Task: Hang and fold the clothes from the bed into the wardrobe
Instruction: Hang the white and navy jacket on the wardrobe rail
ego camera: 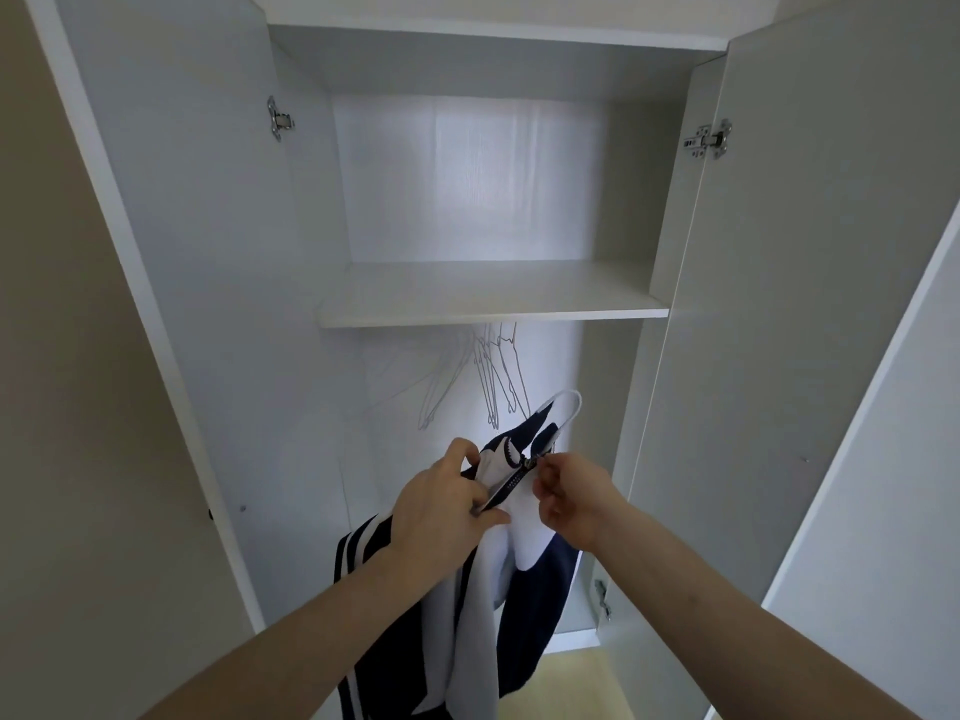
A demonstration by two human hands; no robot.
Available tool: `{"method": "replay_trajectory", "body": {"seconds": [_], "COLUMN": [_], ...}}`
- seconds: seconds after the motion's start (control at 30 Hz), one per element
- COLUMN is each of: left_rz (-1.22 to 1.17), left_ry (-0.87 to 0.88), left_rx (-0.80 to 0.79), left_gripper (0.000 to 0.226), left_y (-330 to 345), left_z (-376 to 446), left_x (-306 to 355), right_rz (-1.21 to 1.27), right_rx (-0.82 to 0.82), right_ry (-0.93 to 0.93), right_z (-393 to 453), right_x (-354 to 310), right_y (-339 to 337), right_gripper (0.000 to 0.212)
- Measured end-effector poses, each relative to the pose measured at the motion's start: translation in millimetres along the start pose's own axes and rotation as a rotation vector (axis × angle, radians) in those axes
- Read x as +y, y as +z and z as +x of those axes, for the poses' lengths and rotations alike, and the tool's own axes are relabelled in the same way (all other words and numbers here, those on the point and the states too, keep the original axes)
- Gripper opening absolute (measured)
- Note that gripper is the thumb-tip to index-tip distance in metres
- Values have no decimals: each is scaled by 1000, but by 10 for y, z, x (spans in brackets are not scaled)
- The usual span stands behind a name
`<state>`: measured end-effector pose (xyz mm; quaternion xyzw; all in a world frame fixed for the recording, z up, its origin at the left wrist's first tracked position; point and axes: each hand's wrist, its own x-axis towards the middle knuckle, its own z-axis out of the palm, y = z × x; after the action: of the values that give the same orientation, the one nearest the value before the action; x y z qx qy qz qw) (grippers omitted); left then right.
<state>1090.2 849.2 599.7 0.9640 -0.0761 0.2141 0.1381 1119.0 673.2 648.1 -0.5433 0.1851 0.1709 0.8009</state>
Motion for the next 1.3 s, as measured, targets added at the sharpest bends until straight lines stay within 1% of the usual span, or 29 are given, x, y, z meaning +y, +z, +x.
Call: {"method": "replay_trajectory", "body": {"seconds": [0.1, 0.17, 0.23, 0.4, 0.5, 0.57, 0.6, 0.7, 0.77, 0.83, 0.9, 1.0, 1.03, 1.07, 1.1, 1.13, 1.17, 1.2, 1.27, 1.3], "left_rz": [4, 3, -12, -30, -168, -281, -309, -332, -303, -283, -289, -323, -346, -373, -401, -430, -457, -483, -532, -558], "left_ry": [-5, 18, 45, 56, -36, -116, -144, -156, -120, -88, -69, -58, -55, -52, -51, -52, -54, -65, -103, -122], "left_rx": [9, -3, -17, -98, -146, -128, -104, -29, 4, 25, 41, 76, 85, 96, 108, 120, 131, 135, 123, 109], "left_gripper": [46, 42, 43, 45, 50, 58, 59, 41, 34, 35, 37, 40, 42, 44, 46, 47, 47, 47, 45, 42], "left_y": [-13, -13, -2, 64, 30, -5, -22, -87, -140, -185, -218, -265, -281, -300, -317, -329, -342, -351, -348, -340], "left_z": [4, -12, -67, -153, -158, -142, -120, -28, 16, 41, 53, 95, 119, 144, 168, 194, 222, 248, 291, 308], "left_x": [-32, -78, -123, -224, -311, -357, -371, -409, -440, -462, -472, -517, -535, -547, -558, -570, -583, -601, -667, -698], "right_rz": [45, 107, 149, 78, -121, -250, -331, -675, -775, -806, -862, -971, -1020, -1081, -1130, -1171, -1206, -1246, -1279, -1269], "right_rx": [9, 8, 16, 8, -28, -88, -116, -146, -171, -177, -104, 122, 139, 110, 57, 12, -30, -60, -108, -137], "right_ry": [40, 62, 61, -25, -108, -129, -143, -200, -208, -248, -380, -671, -732, -754, -728, -685, -645, -627, -618, -624], "right_z": [48, 80, 110, 141, 153, 142, 135, 120, 115, 125, 161, 240, 272, 315, 342, 362, 386, 400, 446, 451], "right_x": [29, -9, -74, -83, -58, -49, -36, 72, 144, 149, 117, 59, 44, 33, 19, 2, -13, -28, -55, -77], "right_y": [-1, -17, -56, -65, -115, -192, -227, -322, -405, -517, -640, -800, -848, -892, -927, -944, -961, -974, -1001, -1012], "right_gripper": [27, 27, 27, 20, 18, 19, 20, 25, 31, 35, 30, 8, 10, 20, 27, 25, 18, 19, 34, 36]}}
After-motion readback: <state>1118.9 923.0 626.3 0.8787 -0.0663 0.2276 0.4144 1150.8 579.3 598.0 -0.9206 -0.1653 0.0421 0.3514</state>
